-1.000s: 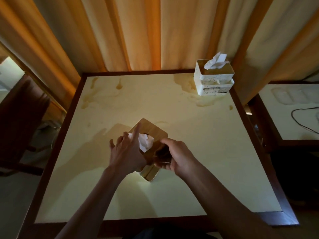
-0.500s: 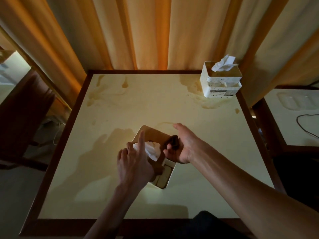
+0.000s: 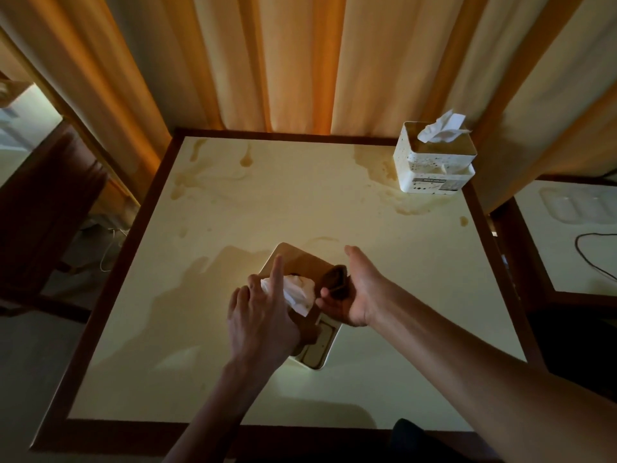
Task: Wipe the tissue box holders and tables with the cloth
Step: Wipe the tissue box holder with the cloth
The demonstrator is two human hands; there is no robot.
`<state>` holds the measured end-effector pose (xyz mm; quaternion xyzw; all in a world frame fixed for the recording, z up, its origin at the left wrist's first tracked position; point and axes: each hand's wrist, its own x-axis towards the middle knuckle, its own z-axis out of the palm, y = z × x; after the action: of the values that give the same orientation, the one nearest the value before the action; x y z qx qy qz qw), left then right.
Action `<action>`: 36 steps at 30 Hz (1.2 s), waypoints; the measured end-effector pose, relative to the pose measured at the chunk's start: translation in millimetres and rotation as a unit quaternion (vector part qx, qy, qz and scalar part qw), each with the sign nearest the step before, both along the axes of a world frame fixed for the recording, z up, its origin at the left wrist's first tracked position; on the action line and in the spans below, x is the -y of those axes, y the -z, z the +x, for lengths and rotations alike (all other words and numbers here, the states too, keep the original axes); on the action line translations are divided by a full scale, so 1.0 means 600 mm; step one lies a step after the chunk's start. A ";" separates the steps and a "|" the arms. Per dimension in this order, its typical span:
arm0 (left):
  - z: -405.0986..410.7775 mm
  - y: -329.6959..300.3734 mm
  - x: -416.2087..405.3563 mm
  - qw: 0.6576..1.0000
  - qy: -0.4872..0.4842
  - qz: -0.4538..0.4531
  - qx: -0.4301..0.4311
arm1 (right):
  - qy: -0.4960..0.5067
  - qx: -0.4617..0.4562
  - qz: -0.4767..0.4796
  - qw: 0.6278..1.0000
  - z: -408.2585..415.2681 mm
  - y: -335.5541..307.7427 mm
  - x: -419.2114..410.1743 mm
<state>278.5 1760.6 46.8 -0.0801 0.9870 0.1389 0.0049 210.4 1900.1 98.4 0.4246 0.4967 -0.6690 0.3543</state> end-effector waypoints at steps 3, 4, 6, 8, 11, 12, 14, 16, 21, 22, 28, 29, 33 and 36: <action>0.000 -0.001 0.001 1.000 -0.008 0.014 -0.006 | -0.045 0.021 0.022 0.999 0.010 0.013 0.017; 0.000 -0.001 0.002 1.000 -0.008 0.012 -0.018 | -0.047 0.026 0.024 0.998 0.009 0.009 0.014; 0.000 0.000 0.003 1.000 -0.004 0.012 -0.017 | -0.013 0.017 0.005 1.000 -0.002 -0.003 -0.002; 0.000 0.002 0.002 1.000 -0.004 0.014 -0.004 | 0.031 0.009 -0.011 0.999 -0.013 -0.008 -0.014; 0.002 -0.001 0.000 1.000 -0.009 0.025 -0.005 | 0.009 -0.004 0.001 1.000 -0.007 0.002 0.002; 0.002 -0.001 0.001 0.999 -0.010 0.033 0.000 | -0.011 -0.005 0.007 1.000 -0.001 0.007 0.011; 0.001 0.002 0.002 0.999 -0.013 0.037 0.003 | -0.046 -0.001 0.021 0.999 0.007 0.015 0.023; 0.000 0.005 0.001 0.999 -0.020 0.031 -0.003 | -0.068 0.006 0.031 0.997 0.011 0.010 0.019; 0.004 -0.003 -0.003 0.999 -0.016 0.048 0.005 | 0.057 -0.007 -0.009 0.998 -0.013 0.003 -0.022; 0.006 -0.004 -0.003 0.999 -0.015 0.049 0.004 | 0.068 -0.014 -0.010 0.998 -0.015 0.006 -0.023; 0.005 -0.003 0.000 0.999 -0.013 0.039 0.012 | -0.019 -0.032 0.011 0.999 0.011 0.025 0.030; 0.005 -0.002 0.000 0.999 -0.012 0.036 0.006 | -0.008 -0.034 0.026 0.999 0.014 0.028 0.034; 0.004 -0.002 -0.001 1.000 -0.003 0.025 -0.006 | 0.079 -0.042 0.023 0.996 0.021 0.028 0.003; 0.004 -0.007 -0.001 0.999 0.006 0.009 0.030 | 0.186 -0.051 -0.068 0.979 0.024 0.000 -0.056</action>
<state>280.6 1761.2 50.9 -0.0778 0.9856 0.1456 0.0365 224.9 1933.9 98.6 0.4498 0.3799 -0.7760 0.2264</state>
